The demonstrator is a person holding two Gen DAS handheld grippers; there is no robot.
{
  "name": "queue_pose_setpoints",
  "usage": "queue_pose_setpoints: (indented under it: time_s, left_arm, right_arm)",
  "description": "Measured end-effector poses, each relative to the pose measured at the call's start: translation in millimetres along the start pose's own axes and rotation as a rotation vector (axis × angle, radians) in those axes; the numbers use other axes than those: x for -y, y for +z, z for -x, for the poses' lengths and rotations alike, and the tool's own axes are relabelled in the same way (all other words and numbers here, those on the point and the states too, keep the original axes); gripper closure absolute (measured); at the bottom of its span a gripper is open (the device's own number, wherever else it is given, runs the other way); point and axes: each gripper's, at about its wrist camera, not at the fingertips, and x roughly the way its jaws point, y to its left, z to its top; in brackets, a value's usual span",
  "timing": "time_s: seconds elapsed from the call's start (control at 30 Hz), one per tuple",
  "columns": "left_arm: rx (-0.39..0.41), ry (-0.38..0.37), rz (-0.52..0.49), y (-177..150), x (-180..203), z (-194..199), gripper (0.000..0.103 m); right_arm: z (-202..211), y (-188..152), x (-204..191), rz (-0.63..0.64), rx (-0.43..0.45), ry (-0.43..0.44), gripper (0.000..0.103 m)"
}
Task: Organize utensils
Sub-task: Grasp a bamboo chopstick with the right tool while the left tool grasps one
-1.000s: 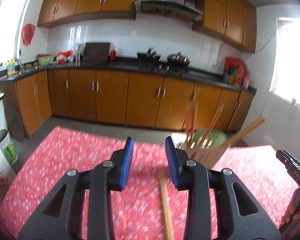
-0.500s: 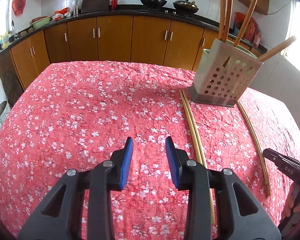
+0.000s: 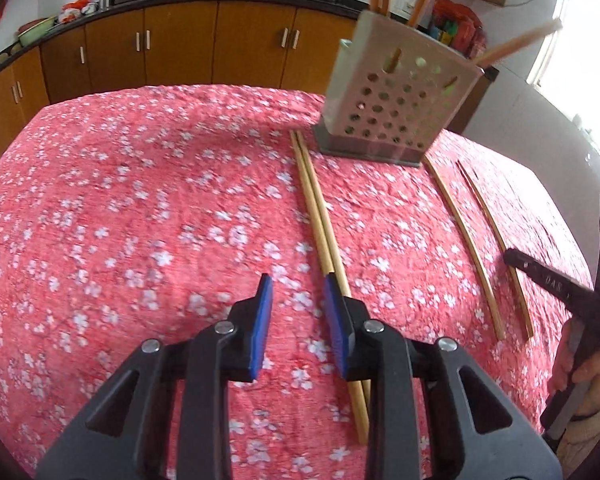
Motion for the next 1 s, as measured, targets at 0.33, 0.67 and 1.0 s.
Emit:
queue_pose_setpoints:
  time_s: [0.33, 0.67, 1.0]
  left_arm:
    - [-0.029, 0.017, -0.053, -5.6, 17.8, -12.2, 0.081]
    - [-0.004, 0.149, -0.039, 2.5, 3.5, -20.6, 0.095]
    - [0.030, 0.203, 0.058, 19.4, -62.4, -16.2, 0.094]
  right_arm:
    - [2.4, -3.8, -0.3, 0.036, 0.013, -0.015, 0.095]
    - [3.8, -10.2, -11.8, 0.099, 0.021, -0.012, 0.095]
    - [-3.6, -2.7, -1.8, 0.093, 0.052, -0.059, 0.095]
